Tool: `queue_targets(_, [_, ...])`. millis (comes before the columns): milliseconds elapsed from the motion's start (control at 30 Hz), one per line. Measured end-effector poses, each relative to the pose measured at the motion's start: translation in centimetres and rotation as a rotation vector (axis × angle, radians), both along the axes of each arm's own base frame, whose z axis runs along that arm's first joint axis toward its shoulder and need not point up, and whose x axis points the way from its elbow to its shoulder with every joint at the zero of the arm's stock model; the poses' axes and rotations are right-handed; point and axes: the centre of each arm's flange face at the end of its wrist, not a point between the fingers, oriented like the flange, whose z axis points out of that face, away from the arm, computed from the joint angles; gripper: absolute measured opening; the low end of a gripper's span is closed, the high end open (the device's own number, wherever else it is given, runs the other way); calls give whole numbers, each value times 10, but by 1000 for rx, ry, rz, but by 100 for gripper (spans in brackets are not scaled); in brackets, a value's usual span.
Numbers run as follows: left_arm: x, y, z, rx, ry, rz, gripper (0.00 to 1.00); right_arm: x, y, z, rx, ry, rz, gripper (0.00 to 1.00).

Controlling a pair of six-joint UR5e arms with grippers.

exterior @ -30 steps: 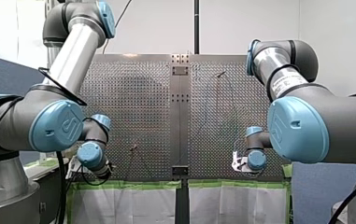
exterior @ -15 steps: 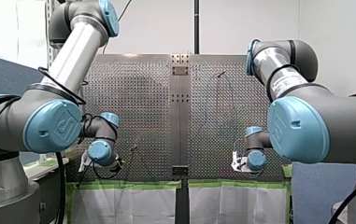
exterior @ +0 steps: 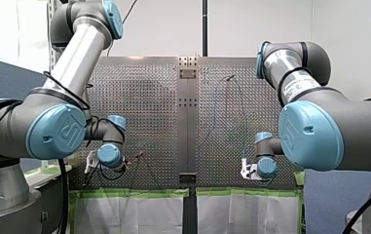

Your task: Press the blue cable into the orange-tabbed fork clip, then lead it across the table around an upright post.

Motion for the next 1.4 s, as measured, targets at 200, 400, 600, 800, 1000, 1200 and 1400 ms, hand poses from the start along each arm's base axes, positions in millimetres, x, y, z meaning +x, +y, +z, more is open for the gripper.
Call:
queue_targets(200, [12, 5, 3, 1, -2, 16, 100, 1, 0, 0, -1, 3, 2, 0])
queue_targets(400, [25, 26, 5, 3, -2, 55, 100, 1, 0, 0, -1, 3, 2, 0])
queue_targets(600, [39, 50, -4, 14, 20, 105, 100, 1, 0, 0, -2, 4, 3, 0])
queue_targets(800, [47, 62, -21, 55, 43, 126, 100, 2, 0, 1, -2, 5, 4, 0])
queue_targets(1000, [45, 62, -38, 71, 56, 118, 100, 2, 0, 1, -3, 9, 6, 0])
queue_targets(1200, [45, 63, -40, 89, 55, 113, 100, 3, 0, 1, -4, 12, 10, 0])
queue_targets(1400, [46, 64, -40, 105, 46, 120, 100, 5, 0, 1, -5, 12, 13, 0])
